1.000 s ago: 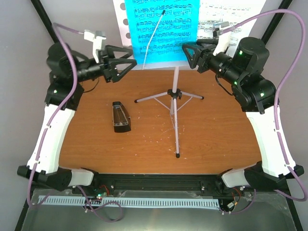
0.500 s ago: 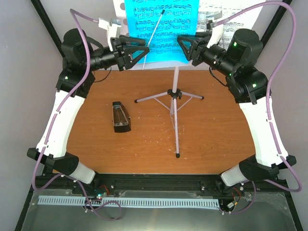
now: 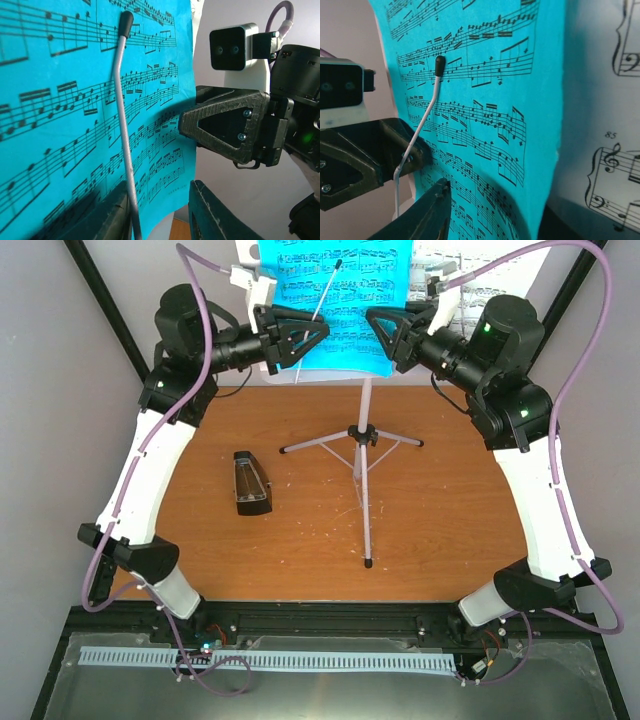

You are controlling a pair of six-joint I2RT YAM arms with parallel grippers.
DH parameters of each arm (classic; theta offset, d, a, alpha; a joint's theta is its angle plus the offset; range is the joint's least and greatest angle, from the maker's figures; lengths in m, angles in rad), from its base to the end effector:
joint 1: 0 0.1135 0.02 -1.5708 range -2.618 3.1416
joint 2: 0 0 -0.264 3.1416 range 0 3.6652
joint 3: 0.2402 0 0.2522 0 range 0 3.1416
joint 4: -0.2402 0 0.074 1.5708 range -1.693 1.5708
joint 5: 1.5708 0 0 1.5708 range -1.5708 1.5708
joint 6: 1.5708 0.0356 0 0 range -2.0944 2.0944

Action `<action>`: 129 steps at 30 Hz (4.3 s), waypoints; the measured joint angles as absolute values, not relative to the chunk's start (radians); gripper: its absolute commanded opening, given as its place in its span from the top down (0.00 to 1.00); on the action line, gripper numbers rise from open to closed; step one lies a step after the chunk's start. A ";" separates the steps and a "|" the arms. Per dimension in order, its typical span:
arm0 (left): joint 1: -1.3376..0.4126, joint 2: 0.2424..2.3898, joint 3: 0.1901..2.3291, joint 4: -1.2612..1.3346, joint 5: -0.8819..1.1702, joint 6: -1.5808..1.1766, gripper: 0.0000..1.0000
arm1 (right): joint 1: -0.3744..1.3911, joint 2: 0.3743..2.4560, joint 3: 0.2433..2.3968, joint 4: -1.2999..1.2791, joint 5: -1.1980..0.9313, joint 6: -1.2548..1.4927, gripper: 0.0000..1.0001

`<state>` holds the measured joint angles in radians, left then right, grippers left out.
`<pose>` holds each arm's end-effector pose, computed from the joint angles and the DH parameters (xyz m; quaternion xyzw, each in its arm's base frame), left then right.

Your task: Pack up the instrument practice props

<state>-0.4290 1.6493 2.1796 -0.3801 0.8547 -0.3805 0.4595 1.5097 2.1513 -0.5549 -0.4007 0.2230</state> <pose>0.2780 -0.1567 0.5669 0.3285 0.5856 -0.5201 0.5278 0.2364 0.1325 0.5809 -0.2238 0.6404 0.3685 0.6357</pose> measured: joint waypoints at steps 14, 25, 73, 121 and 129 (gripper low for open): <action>-0.441 1.602 2.069 -0.283 0.814 -0.346 1.00 | 0.459 1.498 2.121 -0.518 -0.386 0.218 0.97; -0.441 1.581 2.025 -0.231 0.786 -0.334 0.64 | 0.459 1.221 1.806 -0.389 -0.210 0.218 0.97; -0.441 0.723 0.700 0.125 0.045 -0.004 0.01 | 0.945 1.158 0.683 -0.311 0.080 0.924 0.97; -0.441 0.785 0.742 0.089 0.099 -0.107 0.02 | 0.525 0.855 0.817 -0.459 0.130 0.564 0.03; -0.441 0.780 0.929 -0.054 0.229 -0.236 0.13 | 0.213 0.831 0.842 -0.485 -0.030 0.447 0.09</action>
